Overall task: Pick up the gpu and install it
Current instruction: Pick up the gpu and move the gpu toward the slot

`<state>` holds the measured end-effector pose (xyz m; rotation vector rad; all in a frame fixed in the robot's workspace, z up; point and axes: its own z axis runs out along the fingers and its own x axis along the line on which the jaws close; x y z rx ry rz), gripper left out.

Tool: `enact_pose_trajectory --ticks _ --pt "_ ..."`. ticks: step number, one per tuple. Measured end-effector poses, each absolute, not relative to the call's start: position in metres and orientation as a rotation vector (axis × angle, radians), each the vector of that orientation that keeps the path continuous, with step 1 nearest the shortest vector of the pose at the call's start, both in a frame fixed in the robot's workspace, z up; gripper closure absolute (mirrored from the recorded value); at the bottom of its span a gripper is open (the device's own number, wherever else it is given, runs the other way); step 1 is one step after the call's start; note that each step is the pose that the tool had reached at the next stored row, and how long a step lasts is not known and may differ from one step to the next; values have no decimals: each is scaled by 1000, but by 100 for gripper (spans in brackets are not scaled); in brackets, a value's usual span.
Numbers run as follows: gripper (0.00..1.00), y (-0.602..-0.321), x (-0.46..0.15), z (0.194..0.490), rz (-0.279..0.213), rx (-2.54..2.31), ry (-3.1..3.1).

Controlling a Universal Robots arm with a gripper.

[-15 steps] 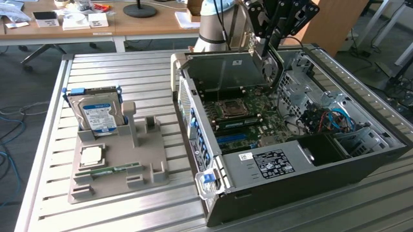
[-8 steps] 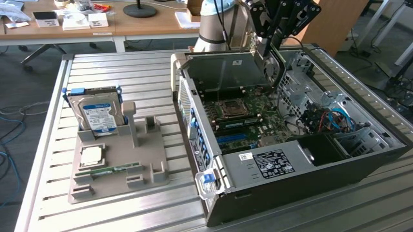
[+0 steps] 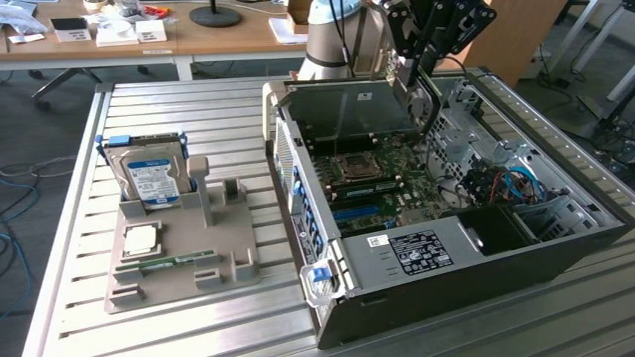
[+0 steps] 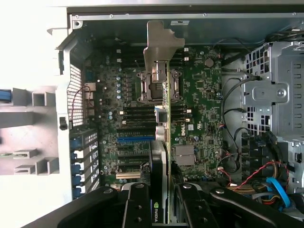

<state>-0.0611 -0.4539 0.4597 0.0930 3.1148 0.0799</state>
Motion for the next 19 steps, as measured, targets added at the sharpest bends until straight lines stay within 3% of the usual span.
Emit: enact_pose_trajectory --ticks 19 --pt "73 -454 -60 460 80 93 3115"
